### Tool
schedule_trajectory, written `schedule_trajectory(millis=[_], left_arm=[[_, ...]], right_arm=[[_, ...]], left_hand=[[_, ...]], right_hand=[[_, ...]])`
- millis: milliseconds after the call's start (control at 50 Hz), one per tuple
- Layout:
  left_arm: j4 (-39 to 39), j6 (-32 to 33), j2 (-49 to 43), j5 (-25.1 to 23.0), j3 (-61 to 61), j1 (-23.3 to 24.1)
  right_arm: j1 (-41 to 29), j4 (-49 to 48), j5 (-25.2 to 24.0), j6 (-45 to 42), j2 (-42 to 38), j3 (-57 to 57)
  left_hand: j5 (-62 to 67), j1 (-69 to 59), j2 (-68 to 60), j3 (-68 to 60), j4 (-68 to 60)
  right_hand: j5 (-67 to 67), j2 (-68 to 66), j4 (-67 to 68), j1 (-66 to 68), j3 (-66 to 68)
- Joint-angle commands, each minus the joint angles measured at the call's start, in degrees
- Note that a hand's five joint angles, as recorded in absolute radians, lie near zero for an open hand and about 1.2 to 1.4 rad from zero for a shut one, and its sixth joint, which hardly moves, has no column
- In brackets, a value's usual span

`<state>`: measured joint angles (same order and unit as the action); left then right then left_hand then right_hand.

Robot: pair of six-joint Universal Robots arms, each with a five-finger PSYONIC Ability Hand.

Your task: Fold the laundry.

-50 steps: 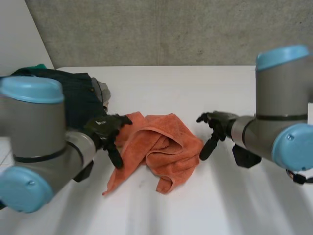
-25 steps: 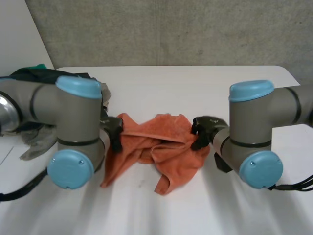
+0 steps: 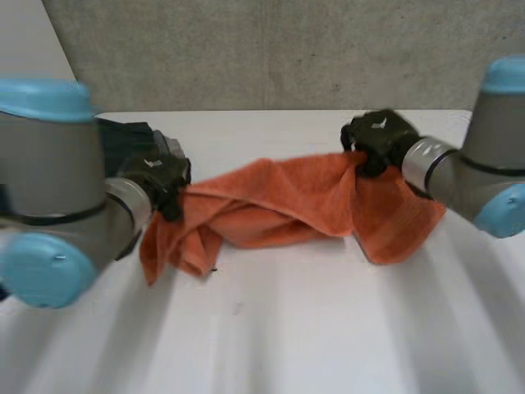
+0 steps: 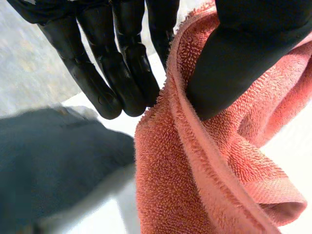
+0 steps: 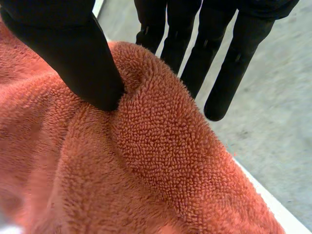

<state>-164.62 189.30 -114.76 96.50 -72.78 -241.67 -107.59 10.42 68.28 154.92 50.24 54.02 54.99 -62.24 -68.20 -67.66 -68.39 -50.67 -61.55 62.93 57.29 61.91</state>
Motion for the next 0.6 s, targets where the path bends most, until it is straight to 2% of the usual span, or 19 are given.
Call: schedule_trajectory(millis=[20, 40, 80, 120, 200, 340, 420, 500, 600], left_arm=[[0.97, -0.42, -11.09, 8.17, 6.42, 2.0], [1.41, -0.51, -11.71, 9.75, 7.3, 2.08], [1.59, -0.51, -11.8, 10.64, 7.83, 2.08], [1.5, -0.51, -11.45, 10.64, 7.75, 1.82], [1.76, -0.42, -9.61, 9.85, 6.43, 1.64], [1.85, -0.25, -4.34, 9.41, 0.73, 0.86], [1.85, 0.1, -2.84, 8.54, -1.74, -0.37], [2.03, 0.63, -3.01, 7.74, -2.89, -1.61], [2.12, 0.63, -3.71, 6.78, -3.5, -3.1]], right_arm=[[-0.07, 0.12, 4.22, -10.95, -11.3, -4.62], [-0.25, 1.08, 6.58, -10.87, -10.44, -4.28], [-0.43, 2.32, 8.79, -9.21, -7.98, -3.4], [-0.51, 4.24, 11.59, -5.62, -3.95, -1.21], [-0.6, 7.93, 14.24, -1.48, 3.08, 3.97], [0.36, 16.63, 14.86, -0.58, 13.29, 13.81], [1.33, 19.81, 14.51, -0.06, 13.39, 18.04], [1.42, 17.8, 14.6, 0.56, 11.9, 21.47], [1.07, 10.51, 14.78, 1.88, 8.56, 23.76]], left_hand=[[9.18, -11.93, -5.97, -6.51, -5.78], [-0.02, -2.73, 3.23, 2.69, 3.41], [-6.98, 4.23, 10.19, 9.65, 10.37], [-16.53, 13.78, 19.74, 19.2, 19.92], [-34.71, 31.97, 37.93, 37.39, 38.11], [-39.8, 37.06, 43.02, 42.48, 43.2], [-39.64, 36.9, 42.86, 42.32, 43.04], [-38.13, 35.38, 41.34, 40.8, 41.53], [-34.1, 31.35, 37.31, 36.77, 37.5]], right_hand=[[43.43, 44.31, -45.68, -40.04, -44.67], [44.77, 45.65, -47.02, -41.38, -46.01], [46.79, 47.67, -49.05, -43.41, -48.03], [47.14, 48.02, -49.39, -43.75, -48.38], [44.96, 45.85, -47.22, -41.58, -46.2], [34.7, 35.58, -36.96, -31.32, -35.94], [29.15, 30.03, -31.4, -25.76, -30.39], [27.12, 28.0, -29.38, -23.74, -28.36], [24.1, 24.98, -26.35, -20.71, -25.34]])
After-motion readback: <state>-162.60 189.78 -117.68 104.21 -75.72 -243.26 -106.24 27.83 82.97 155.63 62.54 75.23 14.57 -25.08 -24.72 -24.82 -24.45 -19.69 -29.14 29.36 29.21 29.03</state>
